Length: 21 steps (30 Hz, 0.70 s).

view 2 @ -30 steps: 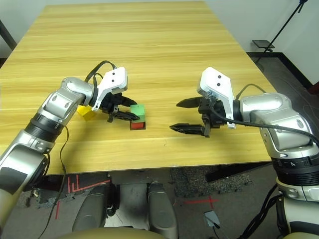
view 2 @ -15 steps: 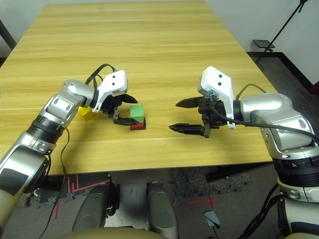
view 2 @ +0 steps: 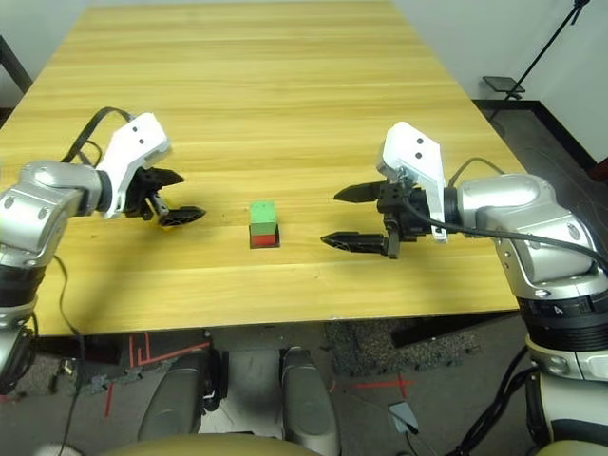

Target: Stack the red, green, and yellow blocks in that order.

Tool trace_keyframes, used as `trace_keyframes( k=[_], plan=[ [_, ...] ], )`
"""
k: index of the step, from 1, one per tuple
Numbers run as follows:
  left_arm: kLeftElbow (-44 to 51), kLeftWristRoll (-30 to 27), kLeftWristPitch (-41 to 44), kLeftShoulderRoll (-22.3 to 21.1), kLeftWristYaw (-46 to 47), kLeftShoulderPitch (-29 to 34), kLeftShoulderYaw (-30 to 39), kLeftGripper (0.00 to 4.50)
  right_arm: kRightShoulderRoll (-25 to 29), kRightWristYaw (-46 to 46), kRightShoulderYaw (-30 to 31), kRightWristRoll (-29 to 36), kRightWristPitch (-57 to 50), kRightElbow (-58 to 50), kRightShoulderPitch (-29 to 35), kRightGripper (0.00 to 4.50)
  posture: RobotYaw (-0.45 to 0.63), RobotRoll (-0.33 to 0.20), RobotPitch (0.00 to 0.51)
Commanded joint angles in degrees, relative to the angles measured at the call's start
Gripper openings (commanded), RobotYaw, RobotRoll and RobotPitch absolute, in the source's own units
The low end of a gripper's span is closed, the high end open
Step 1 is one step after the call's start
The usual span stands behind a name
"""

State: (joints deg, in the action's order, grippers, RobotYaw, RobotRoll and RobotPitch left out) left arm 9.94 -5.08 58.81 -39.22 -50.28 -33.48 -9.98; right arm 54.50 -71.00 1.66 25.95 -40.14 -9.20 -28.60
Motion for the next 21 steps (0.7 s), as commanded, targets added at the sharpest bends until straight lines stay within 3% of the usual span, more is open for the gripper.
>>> trace_keyframes(
  k=[1,21],
  plan=[
    [2.1,0.1,1.5,-0.8,2.8,1.9,-0.3,4.47,-0.4,-0.5,1.0,0.1,0.6,0.4,-0.8,4.50,0.09,-0.043,0.103],
    [-8.4,0.9,-7.8,1.7,8.0,2.0,-3.6,4.47,-1.3,-0.3,0.6,0.6,-0.5,-0.6,-0.9,4.50,0.08,-0.046,0.104]
  ],
)
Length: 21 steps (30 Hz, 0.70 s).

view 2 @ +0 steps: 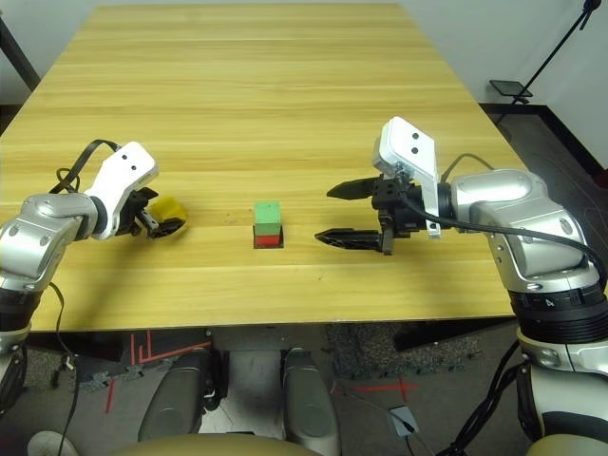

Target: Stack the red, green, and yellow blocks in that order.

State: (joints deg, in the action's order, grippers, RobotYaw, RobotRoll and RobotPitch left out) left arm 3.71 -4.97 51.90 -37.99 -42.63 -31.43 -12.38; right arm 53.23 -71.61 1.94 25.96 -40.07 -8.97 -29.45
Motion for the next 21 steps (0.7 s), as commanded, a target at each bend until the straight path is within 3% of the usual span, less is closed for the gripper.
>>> trace_keyframes(
  k=[1,3,8,16,21],
  plan=[
    [-2.9,0.7,-1.2,0.9,0.5,0.0,-1.1,4.29,-0.1,0.5,0.2,0.7,-0.6,-0.9,0.0,4.50,0.08,-0.046,0.103],
    [-3.9,0.5,-1.5,1.4,0.6,-0.2,-0.9,3.85,-0.2,0.7,0.0,0.8,-0.7,-1.0,0.2,4.50,0.08,-0.046,0.104],
    [-2.1,-1.4,1.5,1.3,-1.5,-2.5,-0.6,2.06,0.1,0.9,-0.2,1.0,-1.2,-1.5,0.8,4.50,0.08,-0.046,0.107],
    [4.7,-7.8,7.1,-0.3,-10.2,-12.9,-2.2,2.07,1.6,-1.1,-1.1,1.7,-0.6,-2.1,3.4,4.50,0.07,-0.042,0.111],
    [2.6,-10.2,6.5,1.7,-16.2,-20.3,-7.4,2.07,1.5,-1.4,-1.3,1.1,0.5,-1.3,4.6,4.50,0.06,-0.037,0.110]
  ],
)
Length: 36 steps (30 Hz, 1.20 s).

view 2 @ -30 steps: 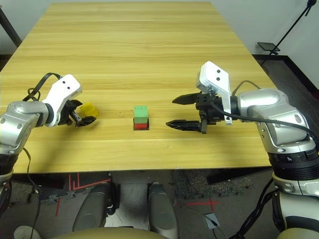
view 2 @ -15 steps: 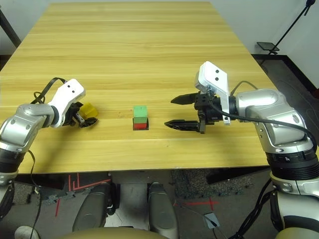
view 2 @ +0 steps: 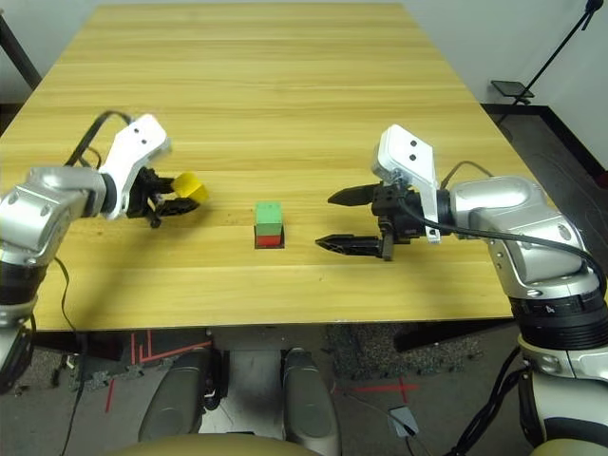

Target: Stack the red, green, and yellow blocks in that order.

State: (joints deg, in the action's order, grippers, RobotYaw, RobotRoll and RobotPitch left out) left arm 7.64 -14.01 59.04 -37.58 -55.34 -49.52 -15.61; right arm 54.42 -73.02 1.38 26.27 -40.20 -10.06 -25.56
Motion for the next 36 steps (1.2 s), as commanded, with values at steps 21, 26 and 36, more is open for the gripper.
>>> trace_keyframes(
  k=[21,26,36],
  plan=[
    [-22.5,5.9,-20.7,11.4,-16.9,-11.8,-13.1,2.07,1.1,4.0,-3.9,3.0,-1.8,-4.2,5.6,4.50,-0.01,-0.023,0.106],
    [-23.0,6.7,-20.9,12.1,-17.3,-11.6,-13.0,2.07,1.1,4.4,-3.9,3.1,-2.0,-4.3,5.8,4.50,-0.01,-0.021,0.110],
    [-26.4,8.8,-23.3,13.9,-17.1,-12.4,-12.5,2.07,0.7,5.2,-3.8,3.4,-2.2,-4.8,6.1,4.50,-0.01,-0.016,0.113]
  ],
)
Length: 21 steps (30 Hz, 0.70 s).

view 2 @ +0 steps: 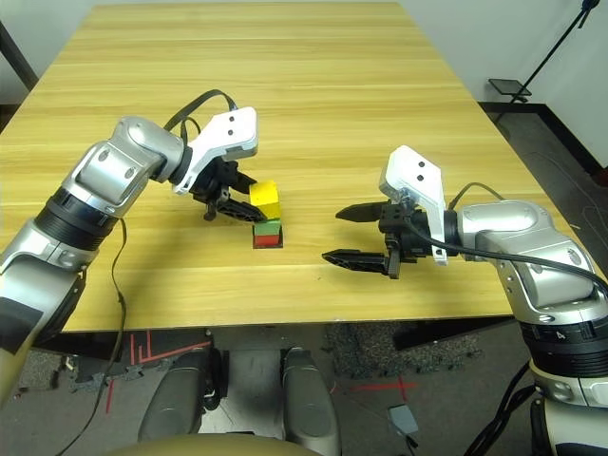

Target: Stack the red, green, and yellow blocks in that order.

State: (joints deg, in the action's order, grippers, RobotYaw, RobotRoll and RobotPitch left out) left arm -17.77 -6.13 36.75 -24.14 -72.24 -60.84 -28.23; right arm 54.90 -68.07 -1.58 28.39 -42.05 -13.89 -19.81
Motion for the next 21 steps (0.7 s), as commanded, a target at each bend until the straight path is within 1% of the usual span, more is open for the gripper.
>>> trace_keyframes(
  k=[1,5,7,8,10,12,18,21],
  plan=[
    [-1.3,1.2,-1.3,0.5,-0.2,-1.1,0.1,2.07,0.2,0.4,-0.9,1.4,-0.5,-1.1,0.5,4.50,-0.02,-0.015,0.113],
    [-2.0,2.2,-2.3,0.3,-0.6,-0.8,-0.2,2.07,0.1,0.7,-1.1,1.7,-0.7,-1.5,0.7,4.50,-0.02,-0.014,0.112],
    [-1.1,2.0,-1.5,0.1,-1.2,-0.5,-0.3,2.78,0.2,0.9,-1.1,1.7,-0.7,-1.5,0.7,4.50,-0.01,-0.014,0.110],
    [-0.6,1.8,-1.2,0.1,-1.4,-0.3,-0.2,3.01,0.3,1.0,-1.1,1.8,-0.6,-1.3,0.7,4.50,-0.01,-0.013,0.110],
    [0.6,1.4,-0.4,0.2,-1.5,0.0,0.1,3.68,0.4,1.0,-0.9,1.8,-0.4,-1.0,0.6,4.50,-0.01,-0.013,0.109],
    [1.5,1.1,0.1,0.4,-1.3,0.1,0.5,4.43,0.3,1.1,-0.7,1.7,-0.2,-0.7,0.4,4.50,0.00,-0.013,0.108],
    [3.5,0.4,0.2,0.8,-0.2,0.0,2.0,4.47,0.1,1.3,0.1,1.5,0.1,0.5,-0.5,4.50,0.02,-0.021,0.099],
    [8.3,-1.2,4.0,0.0,3.0,1.6,6.1,4.47,1.6,-0.4,0.1,0.7,1.1,3.3,-0.5,4.50,0.04,-0.028,0.092]
  ],
)
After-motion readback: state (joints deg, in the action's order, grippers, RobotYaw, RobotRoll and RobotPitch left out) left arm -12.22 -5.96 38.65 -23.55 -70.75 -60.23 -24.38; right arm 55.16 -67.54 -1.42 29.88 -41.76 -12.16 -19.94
